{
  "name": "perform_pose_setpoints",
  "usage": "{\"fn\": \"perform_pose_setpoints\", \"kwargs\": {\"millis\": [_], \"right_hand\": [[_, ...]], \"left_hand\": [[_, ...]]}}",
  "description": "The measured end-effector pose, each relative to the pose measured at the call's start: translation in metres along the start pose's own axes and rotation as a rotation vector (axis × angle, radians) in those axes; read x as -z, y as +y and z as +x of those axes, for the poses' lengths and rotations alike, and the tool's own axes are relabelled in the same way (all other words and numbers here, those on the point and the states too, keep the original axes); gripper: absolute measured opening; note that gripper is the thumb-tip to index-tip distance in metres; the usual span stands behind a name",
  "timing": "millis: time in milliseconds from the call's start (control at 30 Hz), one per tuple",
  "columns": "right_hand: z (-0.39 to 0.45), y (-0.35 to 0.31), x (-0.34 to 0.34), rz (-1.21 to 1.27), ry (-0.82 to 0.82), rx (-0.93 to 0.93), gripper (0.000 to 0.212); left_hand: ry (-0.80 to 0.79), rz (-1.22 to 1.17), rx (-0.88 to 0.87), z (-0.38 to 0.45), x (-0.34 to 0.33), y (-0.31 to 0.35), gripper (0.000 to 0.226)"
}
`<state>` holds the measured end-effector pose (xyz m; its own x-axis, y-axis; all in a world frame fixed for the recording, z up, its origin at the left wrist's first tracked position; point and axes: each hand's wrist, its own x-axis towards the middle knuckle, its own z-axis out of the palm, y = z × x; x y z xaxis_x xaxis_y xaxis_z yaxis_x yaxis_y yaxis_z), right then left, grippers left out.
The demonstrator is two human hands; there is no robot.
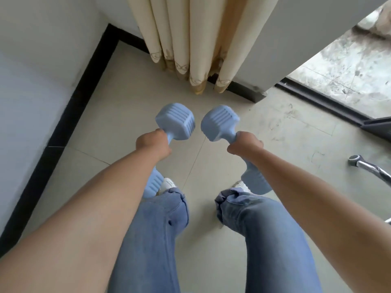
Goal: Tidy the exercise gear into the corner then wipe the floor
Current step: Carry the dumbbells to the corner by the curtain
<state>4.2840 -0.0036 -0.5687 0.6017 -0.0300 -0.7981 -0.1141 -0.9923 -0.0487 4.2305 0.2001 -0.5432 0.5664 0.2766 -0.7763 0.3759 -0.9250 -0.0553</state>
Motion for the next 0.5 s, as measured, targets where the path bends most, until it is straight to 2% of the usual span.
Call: {"fn": "perform_pose_setpoints", "kwargs": {"millis": [233, 333, 500], "right_hand": [[0.179, 0.031, -0.062, -0.158, 0.093, 0.068, 0.022], [0.239, 0.035, -0.070, -0.231, 0.135, 0.089, 0.003], [0.301, 0.032, -0.072, -0.296, 0.232, 0.163, 0.008]], "left_hand": [[-0.013, 0.201, -0.147, 0.154, -0.094, 0.050, 0.039], [-0.040, 0.290, -0.244, 0.206, -0.109, 0.063, 0.040], [-0.055, 0.403, -0.340, 0.265, -0.134, 0.076, 0.040]]}}
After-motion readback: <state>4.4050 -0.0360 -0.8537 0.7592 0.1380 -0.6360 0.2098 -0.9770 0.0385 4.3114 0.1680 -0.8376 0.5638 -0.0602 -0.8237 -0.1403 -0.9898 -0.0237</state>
